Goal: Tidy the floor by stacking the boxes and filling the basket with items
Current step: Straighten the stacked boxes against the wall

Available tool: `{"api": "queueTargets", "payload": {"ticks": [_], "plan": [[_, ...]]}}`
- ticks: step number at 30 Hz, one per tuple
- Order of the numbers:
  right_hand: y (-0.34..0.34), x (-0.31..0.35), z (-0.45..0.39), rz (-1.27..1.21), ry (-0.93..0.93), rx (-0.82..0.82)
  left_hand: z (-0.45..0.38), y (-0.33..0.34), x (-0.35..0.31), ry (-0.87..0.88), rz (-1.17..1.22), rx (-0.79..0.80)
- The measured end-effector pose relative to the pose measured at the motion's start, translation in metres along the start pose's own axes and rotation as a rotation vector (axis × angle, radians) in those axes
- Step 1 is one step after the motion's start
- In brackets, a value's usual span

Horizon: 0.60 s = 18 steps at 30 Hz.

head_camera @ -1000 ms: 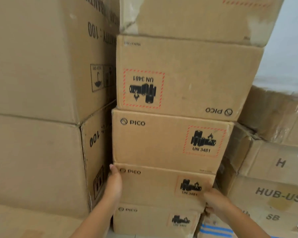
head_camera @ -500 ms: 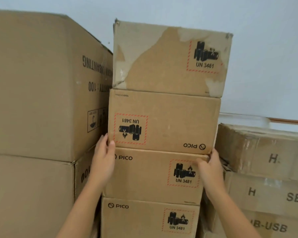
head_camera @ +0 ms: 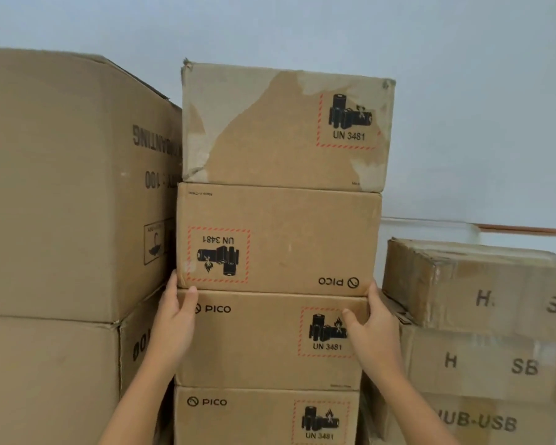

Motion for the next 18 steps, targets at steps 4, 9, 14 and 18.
{"api": "queueTargets", "payload": {"ticks": [4, 9, 14, 18], "plan": [[-0.004, 0.004, 0.001, 0.002, 0.07, 0.106, 0.014, 0.008, -0.019, -0.036, -0.024, -0.223], [-0.054, 0.011, 0.0, -0.033, 0.12, 0.021, 0.069, 0.062, -0.073, 0.252, 0.03, -0.211], [-0.127, 0.023, 0.013, 0.02, 0.258, 0.069, 0.108, 0.155, -0.085, 0.178, 0.396, 0.326], [-0.182, -0.011, 0.026, 0.149, 0.547, 0.084, 0.142, 0.213, -0.066, -0.049, 0.477, 0.621]]}}
Point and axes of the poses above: each hand's wrist, its own z-axis away from the middle knuckle, its own y-axis out of the palm, x = y × z, the point moved 4 cm from there along -z, towards the middle knuckle, and after that the axes turned 8 degrees about -z, right-handed, at the moved point
